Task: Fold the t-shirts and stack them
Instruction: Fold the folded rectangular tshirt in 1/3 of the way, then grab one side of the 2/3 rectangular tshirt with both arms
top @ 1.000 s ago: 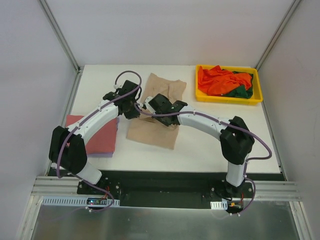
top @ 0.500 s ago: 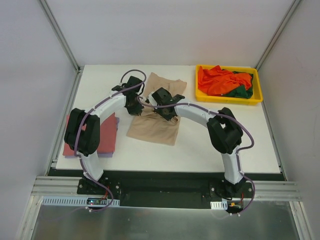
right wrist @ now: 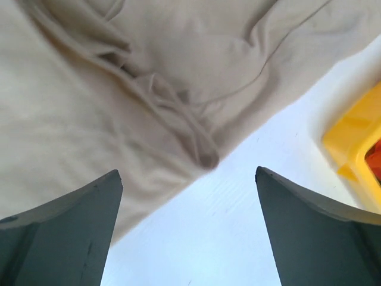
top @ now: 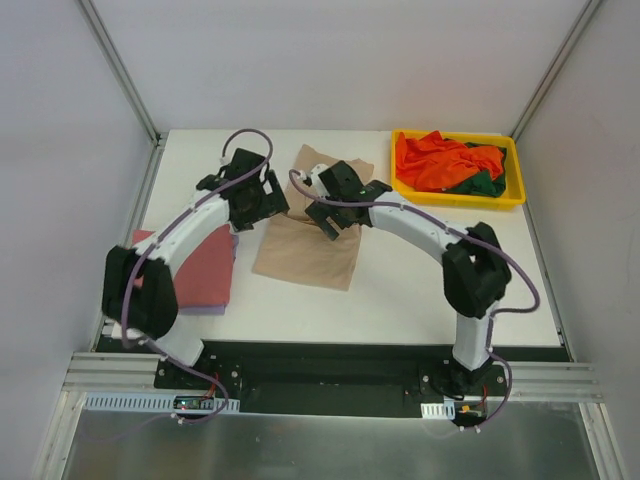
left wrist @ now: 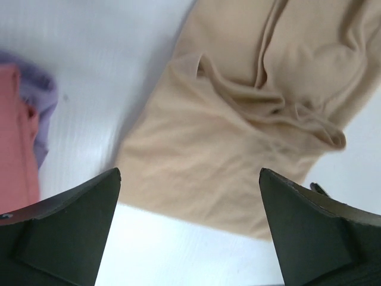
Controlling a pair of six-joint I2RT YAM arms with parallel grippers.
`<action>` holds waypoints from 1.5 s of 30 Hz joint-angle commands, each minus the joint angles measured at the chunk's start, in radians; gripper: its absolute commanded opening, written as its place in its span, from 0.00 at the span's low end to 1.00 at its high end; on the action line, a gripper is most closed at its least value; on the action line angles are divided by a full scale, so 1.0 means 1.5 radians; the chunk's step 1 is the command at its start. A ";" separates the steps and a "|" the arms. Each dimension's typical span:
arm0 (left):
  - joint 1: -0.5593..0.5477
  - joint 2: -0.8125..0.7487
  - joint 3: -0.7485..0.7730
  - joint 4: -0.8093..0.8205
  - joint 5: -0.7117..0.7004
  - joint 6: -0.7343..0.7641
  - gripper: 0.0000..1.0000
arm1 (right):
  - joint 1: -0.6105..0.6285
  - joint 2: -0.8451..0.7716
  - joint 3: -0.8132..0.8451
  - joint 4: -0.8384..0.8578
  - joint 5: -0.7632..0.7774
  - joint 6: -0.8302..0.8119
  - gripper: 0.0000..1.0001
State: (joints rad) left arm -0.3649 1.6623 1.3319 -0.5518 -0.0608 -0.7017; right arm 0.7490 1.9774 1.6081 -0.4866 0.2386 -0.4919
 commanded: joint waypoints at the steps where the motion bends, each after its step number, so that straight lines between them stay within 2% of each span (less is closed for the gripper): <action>1: 0.001 -0.174 -0.121 -0.004 -0.005 -0.018 0.99 | 0.005 -0.154 -0.089 0.032 -0.141 0.104 0.96; 5: 0.000 -0.287 -0.242 0.002 0.005 -0.042 0.99 | 0.008 -0.150 -0.129 0.071 -0.328 0.186 0.96; 8: 0.001 -0.339 -0.299 0.003 0.006 -0.047 0.99 | 0.010 -0.090 -0.095 0.074 -0.378 0.235 0.96; 15: 0.000 -0.380 -0.329 0.002 0.006 -0.036 0.99 | -0.026 0.096 0.075 0.019 -0.358 0.326 0.96; 19: 0.001 -0.376 -0.336 0.003 0.005 -0.036 0.99 | -0.058 0.163 0.198 -0.038 -0.275 0.327 0.96; 23: 0.001 -0.356 -0.331 0.002 0.002 -0.035 0.99 | -0.066 0.175 0.264 -0.067 -0.236 0.278 0.96; 26: 0.001 -0.329 -0.314 0.004 0.012 -0.024 0.99 | -0.064 0.143 0.260 -0.087 -0.246 0.241 0.96; 28: 0.001 -0.309 -0.304 0.003 0.017 -0.019 0.99 | -0.055 0.086 0.197 -0.064 -0.218 0.210 0.96; 31: 0.001 -0.278 -0.296 0.010 0.029 -0.018 0.97 | -0.028 -0.067 0.009 0.056 -0.081 0.173 0.96; 34: 0.001 -0.251 -0.293 0.023 0.033 -0.022 0.92 | -0.030 -0.231 -0.171 0.134 -0.027 0.252 0.96; 35: 0.001 -0.237 -0.292 0.031 0.030 -0.023 0.90 | -0.034 -0.274 -0.225 0.146 -0.034 0.307 0.96; 37: 0.001 -0.211 -0.285 0.056 0.039 -0.020 0.87 | -0.052 -0.354 -0.334 0.198 -0.113 0.397 0.96; 39: 0.001 -0.174 -0.268 0.063 0.040 -0.014 0.82 | -0.070 -0.404 -0.398 0.219 -0.197 0.466 0.96; 45: 0.006 -0.104 -0.251 0.062 0.020 -0.025 0.72 | -0.066 -0.465 -0.571 0.339 -0.197 0.655 0.96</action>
State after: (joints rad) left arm -0.3645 1.4712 0.9203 -0.4660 -0.0120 -0.7410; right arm 0.6365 1.2869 0.8837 -0.1307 -0.0078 0.2367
